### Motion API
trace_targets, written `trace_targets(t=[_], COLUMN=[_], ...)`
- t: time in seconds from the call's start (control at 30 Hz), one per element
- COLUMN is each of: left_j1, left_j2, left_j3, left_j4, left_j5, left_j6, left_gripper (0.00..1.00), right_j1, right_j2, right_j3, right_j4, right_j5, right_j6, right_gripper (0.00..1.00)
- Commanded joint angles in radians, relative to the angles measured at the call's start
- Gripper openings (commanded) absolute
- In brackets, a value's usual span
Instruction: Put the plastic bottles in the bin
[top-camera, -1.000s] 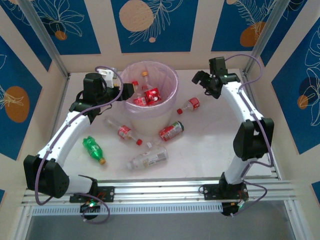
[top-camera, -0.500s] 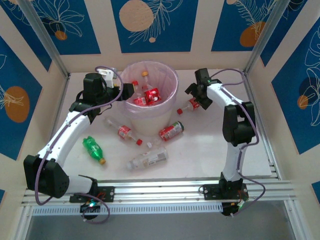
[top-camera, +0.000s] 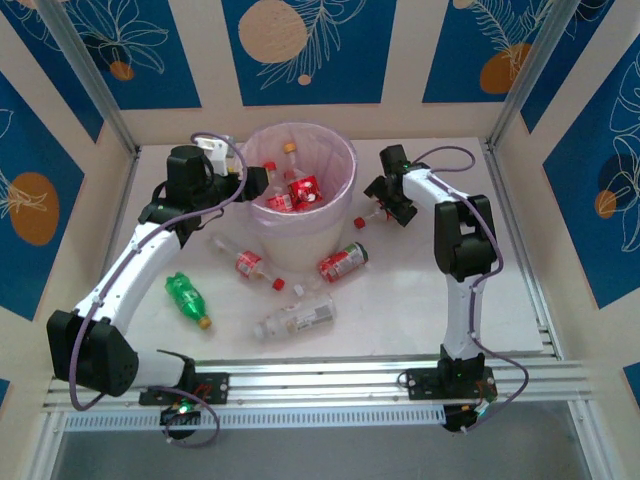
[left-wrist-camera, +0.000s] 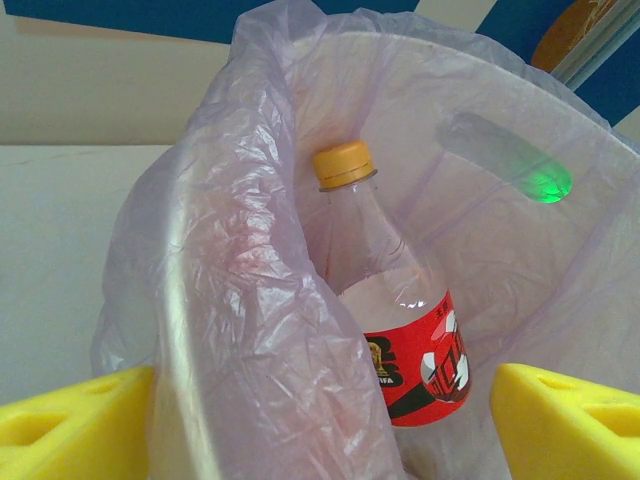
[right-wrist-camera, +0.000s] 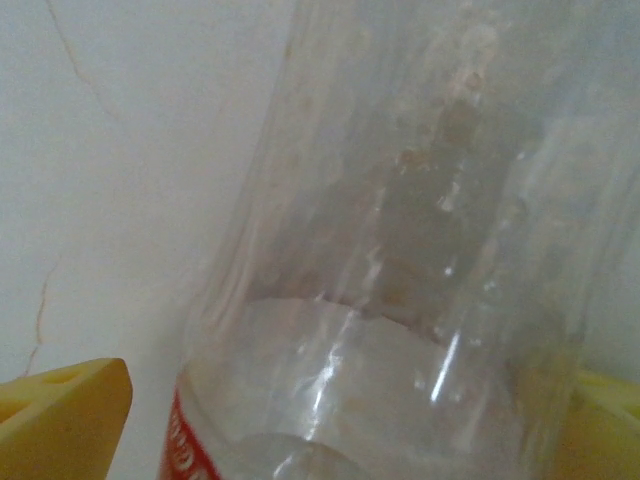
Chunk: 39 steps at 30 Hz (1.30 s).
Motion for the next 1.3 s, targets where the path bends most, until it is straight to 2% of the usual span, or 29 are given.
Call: trace_targets(t=[0.0,0.1,0.37,0.67,0.8,1.27], left_j1=[-0.034,-0.034,-0.034,-0.034,-0.035,-0.036], left_j2=[0.037,0.037,0.040,0.038,0.036,0.044], left_j3=[-0.043,-0.042,-0.043,-0.042,-0.042,-0.044], left_j4=[-0.173,-0.175,-0.174,-0.175,-0.175,-0.173], left_j5=[-0.024,-0.028,-0.027,-0.029,-0.028,-0.021], left_j6=[0.080,0.083,0.083,0.086,0.086,0.080], left_gripper=[0.84,0.84,0.84,0.84,0.84,0.84], right_j1=[0.004,0.005,0.004,0.002,-0.012,-0.030], right_j2=[0.026,0.030,0.020,-0.040,-0.099,-0.416], right_j3=[0.018,0.013,0.009,-0.016,-0.056,-0.122], right_j4=[-0.006,0.002,0.010,0.017,0.049,0.058], right_j5=[-0.009,-0.013,-0.014,0.021,0.021,0.052], right_j6=[0.022,0.019,-0.002,-0.033,-0.067,-0.347], right_gripper=[0.97,0.93,0.72,0.69,0.65,0.61])
